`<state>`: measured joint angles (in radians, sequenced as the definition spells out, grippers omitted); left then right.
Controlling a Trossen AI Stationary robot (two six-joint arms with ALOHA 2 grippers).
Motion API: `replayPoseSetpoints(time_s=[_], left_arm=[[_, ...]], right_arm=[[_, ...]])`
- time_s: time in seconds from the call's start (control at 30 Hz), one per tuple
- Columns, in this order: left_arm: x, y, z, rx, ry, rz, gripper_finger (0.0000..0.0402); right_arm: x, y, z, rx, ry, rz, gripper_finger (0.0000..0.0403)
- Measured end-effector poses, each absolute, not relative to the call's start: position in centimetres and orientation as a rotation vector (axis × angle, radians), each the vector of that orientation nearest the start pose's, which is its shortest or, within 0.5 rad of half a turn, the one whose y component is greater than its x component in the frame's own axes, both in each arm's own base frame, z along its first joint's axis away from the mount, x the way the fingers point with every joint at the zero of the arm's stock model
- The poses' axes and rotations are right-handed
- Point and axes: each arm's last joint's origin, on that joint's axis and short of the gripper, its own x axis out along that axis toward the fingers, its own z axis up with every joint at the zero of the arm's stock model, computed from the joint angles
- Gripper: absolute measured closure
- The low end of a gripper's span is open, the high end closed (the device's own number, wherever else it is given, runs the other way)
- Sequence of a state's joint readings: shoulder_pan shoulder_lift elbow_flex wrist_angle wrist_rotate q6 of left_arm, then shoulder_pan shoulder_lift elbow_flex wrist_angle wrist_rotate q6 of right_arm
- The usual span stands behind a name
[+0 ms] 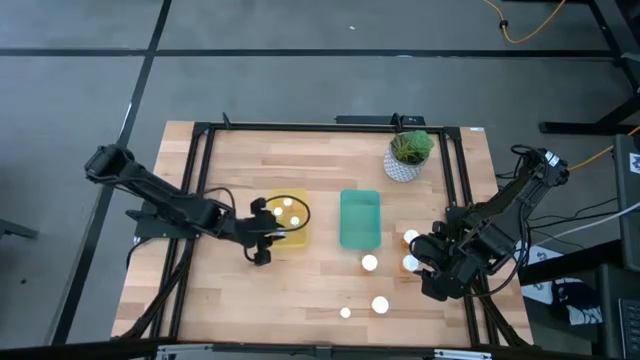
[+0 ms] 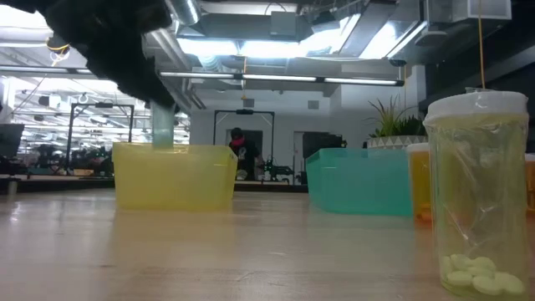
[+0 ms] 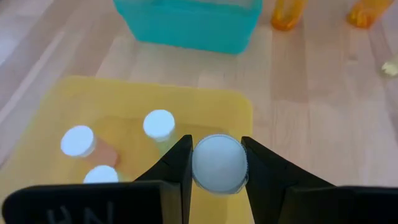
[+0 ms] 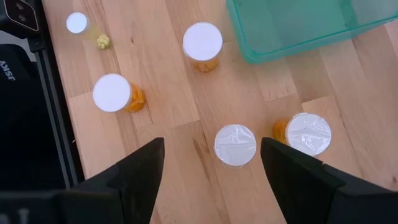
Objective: Pick and place medicine bottles into bin by pill shape (circle, oval)
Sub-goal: Put the small blue pill bottle into the yellow bin, then put the small yellow pill bottle into the yellow bin
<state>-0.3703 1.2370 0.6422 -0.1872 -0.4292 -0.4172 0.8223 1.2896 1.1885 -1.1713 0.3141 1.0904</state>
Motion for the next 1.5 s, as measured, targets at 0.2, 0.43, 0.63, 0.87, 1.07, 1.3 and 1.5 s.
replayPoseSetpoints(time_s=[0.2,0.43,0.63,0.87,1.07,1.3,1.5], left_arm=[[23.2,-7.4,18.3,-0.051,0.742,0.250,0.0305],[23.6,-6.9,17.0,-0.052,0.787,0.265,0.0305],[23.4,-6.4,16.1,-0.072,0.776,0.270,0.0305],[23.4,-6.4,16.1,-0.108,0.771,0.284,0.0294],[23.3,-6.4,16.0,-0.117,0.781,0.293,0.0265],[23.3,-6.4,16.0,-0.117,0.783,0.294,0.0245],[23.4,-6.4,16.1,-0.116,0.769,0.288,0.0238]], right_arm=[[15.9,15.8,30.1,0.276,1.130,-0.184,0.0134],[15.9,15.8,30.1,0.277,1.130,-0.185,0.0134],[15.9,15.8,30.1,0.277,1.130,-0.184,0.0134],[15.9,15.8,30.1,0.277,1.130,-0.184,0.0134],[15.9,15.8,30.1,0.277,1.130,-0.184,0.0134],[15.9,15.8,30.1,0.277,1.130,-0.185,0.0134],[15.9,15.8,30.1,0.277,1.130,-0.185,0.0134]])
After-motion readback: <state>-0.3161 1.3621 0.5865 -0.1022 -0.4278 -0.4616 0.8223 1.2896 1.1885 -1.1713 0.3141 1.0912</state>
